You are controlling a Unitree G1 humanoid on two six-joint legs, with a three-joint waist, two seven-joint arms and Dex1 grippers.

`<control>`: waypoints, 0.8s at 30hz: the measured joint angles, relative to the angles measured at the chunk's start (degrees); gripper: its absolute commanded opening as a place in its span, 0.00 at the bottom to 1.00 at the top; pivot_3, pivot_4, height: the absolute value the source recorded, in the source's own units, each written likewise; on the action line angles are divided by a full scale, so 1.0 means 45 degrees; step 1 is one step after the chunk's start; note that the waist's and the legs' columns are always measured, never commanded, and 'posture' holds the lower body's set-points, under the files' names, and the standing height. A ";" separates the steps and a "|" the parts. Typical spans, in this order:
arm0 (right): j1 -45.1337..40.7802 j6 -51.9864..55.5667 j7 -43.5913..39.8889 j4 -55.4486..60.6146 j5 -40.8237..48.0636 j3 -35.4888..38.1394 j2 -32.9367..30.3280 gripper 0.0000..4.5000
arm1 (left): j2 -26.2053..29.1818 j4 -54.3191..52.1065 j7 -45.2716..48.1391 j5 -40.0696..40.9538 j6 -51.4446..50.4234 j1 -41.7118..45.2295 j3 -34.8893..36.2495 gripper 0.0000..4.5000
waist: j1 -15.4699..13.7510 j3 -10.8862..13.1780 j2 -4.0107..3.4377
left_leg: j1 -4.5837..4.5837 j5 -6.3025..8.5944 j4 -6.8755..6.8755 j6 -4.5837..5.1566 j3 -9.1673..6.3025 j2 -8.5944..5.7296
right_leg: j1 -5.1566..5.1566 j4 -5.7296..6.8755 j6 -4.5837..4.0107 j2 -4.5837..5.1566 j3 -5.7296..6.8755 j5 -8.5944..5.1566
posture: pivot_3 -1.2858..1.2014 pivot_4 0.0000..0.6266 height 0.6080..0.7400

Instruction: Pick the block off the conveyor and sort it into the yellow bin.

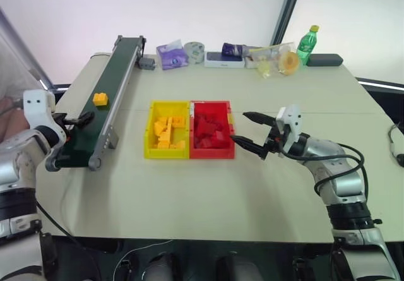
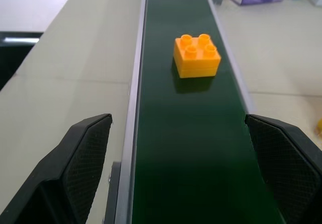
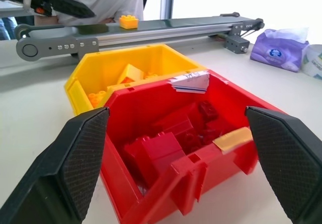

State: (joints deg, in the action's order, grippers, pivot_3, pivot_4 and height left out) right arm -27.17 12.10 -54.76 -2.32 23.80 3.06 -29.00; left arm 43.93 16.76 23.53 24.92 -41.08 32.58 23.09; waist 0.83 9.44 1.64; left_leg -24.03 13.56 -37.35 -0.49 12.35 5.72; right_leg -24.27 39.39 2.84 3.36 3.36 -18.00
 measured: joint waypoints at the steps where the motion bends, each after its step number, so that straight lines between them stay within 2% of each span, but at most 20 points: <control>1: 0.0010 0.0000 0.0018 0.0003 -0.0001 0.0000 -0.0001 1.00 | -0.0019 0.0146 0.0003 -0.0079 0.0028 0.0135 -0.0056 0.99 | -0.0008 0.0000 0.0000 | -0.0001 0.0000 0.0000 0.0000 -0.0001 -0.0001 | 0.0000 0.0000 0.0000 0.0000 0.0002 0.0000 | 0.52 0.24 1.00; 14: 0.0079 0.0008 0.0082 0.0093 0.0005 0.0000 -0.0018 1.00 | -0.0336 0.0511 0.0303 -0.0371 0.0265 0.0440 -0.0468 0.99 | 0.0042 0.0000 0.0000 | -0.0001 -0.0001 -0.0001 -0.0001 -0.0002 0.0003 | -0.0004 0.0005 0.0000 -0.0008 0.0004 0.0000 | 0.52 0.24 1.00; 17: 0.0080 0.0030 0.0086 0.0109 0.0008 0.0000 -0.0021 1.00 | -0.0347 0.0511 0.0352 -0.0529 0.0304 0.0338 -0.0550 0.81 | 0.0037 0.0000 0.0000 | -0.0001 -0.0001 -0.0002 -0.0001 -0.0001 0.0002 | -0.0004 0.0006 0.0000 -0.0007 0.0003 0.0000 | 0.52 0.24 1.00; 21: 0.0082 0.0038 0.0087 0.0130 0.0008 0.0000 -0.0027 1.00 | -0.0349 0.0509 0.0308 -0.0520 0.0064 0.0215 -0.0488 0.34 | 0.0030 0.0000 0.0000 | -0.0002 -0.0001 -0.0003 -0.0001 -0.0002 0.0002 | -0.0004 0.0007 0.0000 -0.0006 0.0003 0.0000 | 0.52 0.24 1.00; 22: 0.0082 0.0038 0.0088 0.0131 0.0008 0.0000 -0.0029 1.00 | -0.0344 0.0498 0.0260 -0.0502 0.0022 0.0216 -0.0410 0.28 | 0.0031 0.0000 0.0000 | -0.0001 -0.0001 -0.0003 0.0000 -0.0002 0.0003 | -0.0004 0.0007 0.0000 -0.0005 0.0003 0.0000 | 0.52 0.24 1.00; 24: 0.0082 0.0038 0.0087 0.0132 0.0007 0.0000 -0.0030 1.00 | -0.0342 0.0483 0.0225 -0.0539 0.0089 0.0166 -0.0401 0.29 | 0.0031 0.0000 0.0000 | -0.0002 -0.0001 -0.0003 -0.0001 -0.0002 0.0002 | -0.0004 0.0008 0.0000 -0.0005 0.0003 0.0000 | 0.52 0.24 1.00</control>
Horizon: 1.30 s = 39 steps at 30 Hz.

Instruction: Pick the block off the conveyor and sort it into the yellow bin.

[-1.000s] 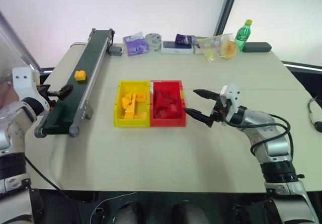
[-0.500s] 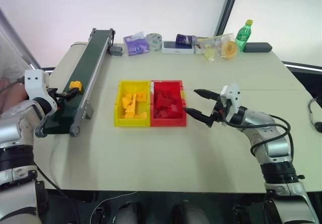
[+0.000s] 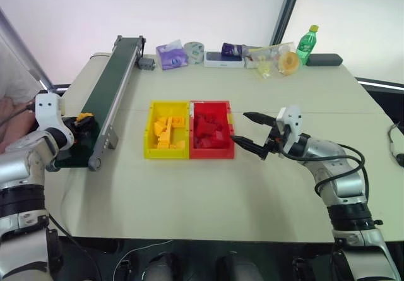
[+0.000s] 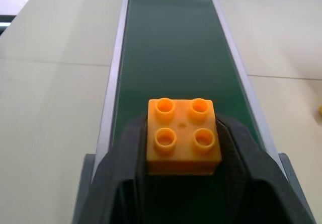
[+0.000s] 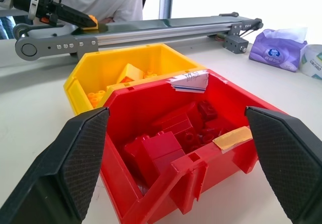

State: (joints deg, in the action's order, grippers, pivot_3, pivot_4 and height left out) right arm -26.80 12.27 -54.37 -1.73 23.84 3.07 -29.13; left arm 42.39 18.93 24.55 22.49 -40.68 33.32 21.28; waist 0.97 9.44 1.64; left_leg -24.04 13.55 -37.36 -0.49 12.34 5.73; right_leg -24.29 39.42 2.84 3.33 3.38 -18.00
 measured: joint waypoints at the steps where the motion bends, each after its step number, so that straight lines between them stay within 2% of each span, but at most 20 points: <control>1: 0.0000 0.0000 -0.0001 0.0000 0.0000 0.0000 0.0000 1.00 | 0.0000 -0.0025 0.0004 -0.0001 0.0061 -0.0047 0.0012 0.29 | 0.0003 0.0000 0.0000 | 0.0000 0.0000 -0.0001 0.0000 0.0000 0.0000 | 0.0000 0.0000 0.0000 0.0000 0.0000 0.0000 | 0.52 0.24 1.00; 7: -0.0002 -0.0004 -0.0011 -0.0001 -0.0003 0.0000 0.0003 1.00 | -0.0012 -0.1298 -0.0124 0.0581 -0.0333 -0.0188 0.0598 0.29 | 0.0004 0.0000 0.0000 | -0.0001 0.0000 -0.0002 0.0000 -0.0002 0.0001 | 0.0000 0.0003 0.0000 0.0002 -0.0006 0.0000 | 0.52 0.24 1.00; 11: -0.0009 -0.0008 -0.0028 -0.0002 -0.0003 0.0000 0.0009 1.00 | -0.0137 -0.2961 0.0914 0.1688 -0.0380 -0.0371 0.0721 0.29 | -0.0030 0.0000 0.0000 | -0.0002 0.0000 -0.0005 0.0000 -0.0002 -0.0001 | 0.0002 0.0006 0.0000 0.0006 -0.0007 0.0000 | 0.52 0.24 1.00; 17: -0.0081 -0.0018 -0.0059 -0.0007 -0.0005 -0.0002 0.0041 1.00 | -0.0729 -0.4993 0.1876 0.2635 -0.1001 -0.0536 -0.0594 0.29 | -0.0037 0.0000 0.0000 | -0.0002 0.0000 -0.0015 0.0000 -0.0006 -0.0003 | 0.0006 0.0012 0.0000 0.0003 -0.0010 0.0000 | 0.52 0.24 1.00; 24: -0.0106 -0.0028 0.0005 -0.0020 -0.0021 0.0004 0.0100 1.00 | -0.1791 -0.4613 0.2206 0.1637 -0.0595 0.0341 -0.3280 0.29 | -0.0042 0.0000 0.0000 | -0.0002 -0.0001 -0.0020 0.0001 -0.0009 -0.0003 | 0.0010 0.0011 0.0001 -0.0008 -0.0011 0.0000 | 0.52 0.24 1.00; 32: 0.0190 -0.0009 0.0266 0.0246 -0.0014 0.0018 0.0104 1.00 | -0.3086 -0.3389 0.1966 0.0378 0.0078 0.1147 -0.4574 0.29 | -0.0020 0.0000 0.0000 | -0.0002 -0.0001 -0.0020 0.0001 -0.0009 0.0000 | 0.0009 0.0011 0.0001 -0.0014 -0.0013 0.0000 | 0.52 0.24 1.00; 37: 0.0375 0.0005 0.0368 0.0371 -0.0009 0.0023 0.0094 1.00 | -0.3388 -0.2557 0.1839 -0.0175 0.0397 0.1683 -0.4601 0.29 | -0.0028 0.0000 0.0000 | -0.0002 -0.0002 -0.0023 0.0001 -0.0010 0.0001 | 0.0009 0.0010 0.0001 -0.0015 -0.0012 0.0000 | 0.52 0.24 1.00; 39: 0.0376 0.0022 0.0410 0.0383 -0.0009 0.0023 0.0096 1.00 | -0.3503 -0.2379 0.1771 -0.0277 0.0529 0.1856 -0.4597 0.52 | -0.0031 0.0000 0.0000 | -0.0002 -0.0002 -0.0023 0.0001 -0.0010 0.0000 | 0.0009 0.0011 0.0001 -0.0014 -0.0012 0.0000 | 0.52 0.24 1.00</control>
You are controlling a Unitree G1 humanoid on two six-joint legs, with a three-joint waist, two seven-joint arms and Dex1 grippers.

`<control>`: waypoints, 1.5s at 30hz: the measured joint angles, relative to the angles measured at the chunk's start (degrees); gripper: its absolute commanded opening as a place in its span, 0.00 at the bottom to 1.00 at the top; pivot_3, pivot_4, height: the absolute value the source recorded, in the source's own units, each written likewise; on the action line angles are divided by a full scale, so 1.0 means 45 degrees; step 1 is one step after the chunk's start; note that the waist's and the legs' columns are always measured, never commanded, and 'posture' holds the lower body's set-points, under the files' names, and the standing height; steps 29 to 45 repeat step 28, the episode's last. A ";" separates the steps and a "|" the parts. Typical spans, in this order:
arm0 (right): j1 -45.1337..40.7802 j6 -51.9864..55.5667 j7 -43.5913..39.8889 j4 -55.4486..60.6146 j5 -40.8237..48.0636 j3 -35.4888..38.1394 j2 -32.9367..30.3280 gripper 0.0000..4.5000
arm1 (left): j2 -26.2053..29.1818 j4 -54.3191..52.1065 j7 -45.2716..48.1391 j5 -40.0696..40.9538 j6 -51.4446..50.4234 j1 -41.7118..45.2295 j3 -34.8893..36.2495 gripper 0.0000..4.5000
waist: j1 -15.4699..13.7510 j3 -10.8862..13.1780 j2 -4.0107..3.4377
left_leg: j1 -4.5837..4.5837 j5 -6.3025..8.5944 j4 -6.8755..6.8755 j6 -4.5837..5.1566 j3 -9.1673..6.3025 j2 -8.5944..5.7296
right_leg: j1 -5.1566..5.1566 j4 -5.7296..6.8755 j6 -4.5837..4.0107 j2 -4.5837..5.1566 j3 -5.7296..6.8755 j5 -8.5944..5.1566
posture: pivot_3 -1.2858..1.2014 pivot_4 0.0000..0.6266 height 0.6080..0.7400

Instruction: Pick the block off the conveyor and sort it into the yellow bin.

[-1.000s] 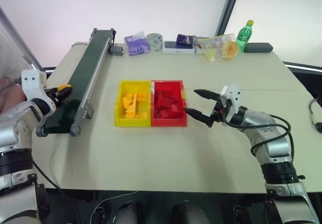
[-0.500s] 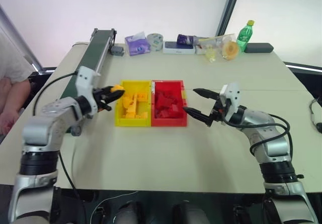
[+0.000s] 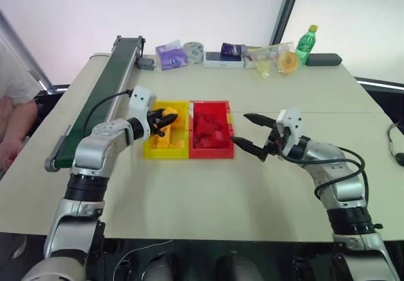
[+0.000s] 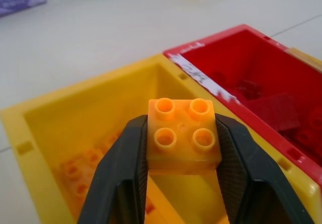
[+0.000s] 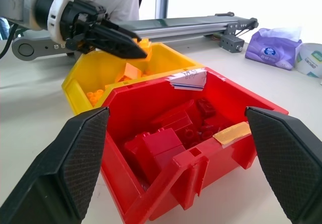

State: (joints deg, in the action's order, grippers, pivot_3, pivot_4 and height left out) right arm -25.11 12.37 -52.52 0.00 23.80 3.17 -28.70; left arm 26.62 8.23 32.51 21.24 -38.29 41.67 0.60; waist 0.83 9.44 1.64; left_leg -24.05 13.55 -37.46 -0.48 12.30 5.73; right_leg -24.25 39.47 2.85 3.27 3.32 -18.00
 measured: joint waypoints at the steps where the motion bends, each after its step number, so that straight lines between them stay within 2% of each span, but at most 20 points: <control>1: 0.0001 0.0011 0.0021 0.0006 0.0000 0.0000 0.0000 1.00 | -0.0081 0.0069 0.0005 -0.0010 -0.0008 0.0042 0.0024 0.60 | -0.0002 0.0000 0.0000 | 0.0000 0.0000 0.0000 0.0000 0.0000 0.0000 | 0.0000 0.0000 0.0000 0.0000 0.0000 0.0000 | 0.52 0.24 1.00; 4: 0.0001 0.0025 0.0062 0.0012 0.0001 0.0000 0.0001 1.00 | -0.0211 0.0108 0.0136 -0.0004 -0.0063 0.0038 0.0025 0.93 | -0.0004 0.0000 0.0000 | 0.0000 0.0000 -0.0001 0.0000 -0.0001 0.0000 | 0.0000 0.0000 0.0000 0.0001 0.0000 0.0000 | 0.52 0.24 1.00; 5: 0.0003 0.0025 0.0070 0.0013 0.0002 0.0000 0.0000 1.00 | -0.0208 0.0101 0.0145 -0.0067 -0.0063 0.0036 0.0022 0.98 | -0.0001 0.0000 0.0000 | 0.0000 0.0000 -0.0001 0.0000 0.0000 0.0000 | 0.0000 0.0000 0.0000 0.0000 0.0000 0.0000 | 0.52 0.24 1.00; 13: 0.0030 0.0026 0.0060 0.0042 0.0008 -0.0002 0.0005 1.00 | 0.0327 -0.0753 0.0406 0.0092 -0.0037 -0.0666 0.0594 0.98 | 0.0044 0.0000 0.0000 | 0.0000 0.0000 0.0003 -0.0001 -0.0002 0.0007 | -0.0002 0.0000 0.0000 -0.0002 -0.0001 0.0000 | 0.52 0.24 1.00; 21: 0.0051 0.0001 -0.0170 0.0008 0.0007 -0.0007 -0.0037 1.00 | 0.2924 -0.2367 0.1856 0.1496 -0.0071 -0.2784 0.3421 0.98 | 0.0064 -0.0001 -0.0003 | 0.0004 -0.0001 0.0008 -0.0003 -0.0005 0.0008 | -0.0004 -0.0001 -0.0001 0.0002 -0.0007 -0.0001 | 0.52 0.24 1.00; 25: -0.0010 -0.0060 -0.0306 -0.0081 0.0001 -0.0016 -0.0053 1.00 | 0.3869 -0.2377 0.2293 0.1568 0.0294 -0.4241 0.4719 0.98 | 0.0001 -0.0001 -0.0003 | 0.0004 -0.0001 0.0011 -0.0003 -0.0007 0.0006 | -0.0003 -0.0001 -0.0001 0.0010 -0.0004 -0.0001 | 0.52 0.24 1.00; 28: -0.0089 -0.0077 -0.0398 -0.0133 -0.0003 -0.0023 -0.0046 1.00 | 0.4077 -0.2321 0.2616 0.1876 0.0421 -0.5277 0.5684 0.98 | 0.0019 -0.0001 -0.0003 | 0.0004 0.0000 0.0012 -0.0002 -0.0006 0.0005 | -0.0002 -0.0002 -0.0001 0.0018 -0.0004 -0.0001 | 0.52 0.24 1.00; 45: -0.0089 -0.0077 -0.0398 -0.0133 -0.0003 -0.0023 -0.0046 1.00 | 0.4077 -0.2321 0.2616 0.1876 0.0421 -0.5277 0.5684 0.98 | 0.0019 -0.0001 -0.0003 | 0.0004 0.0000 0.0012 -0.0002 -0.0006 0.0005 | -0.0002 -0.0002 -0.0001 0.0018 -0.0004 -0.0001 | 0.52 0.24 1.00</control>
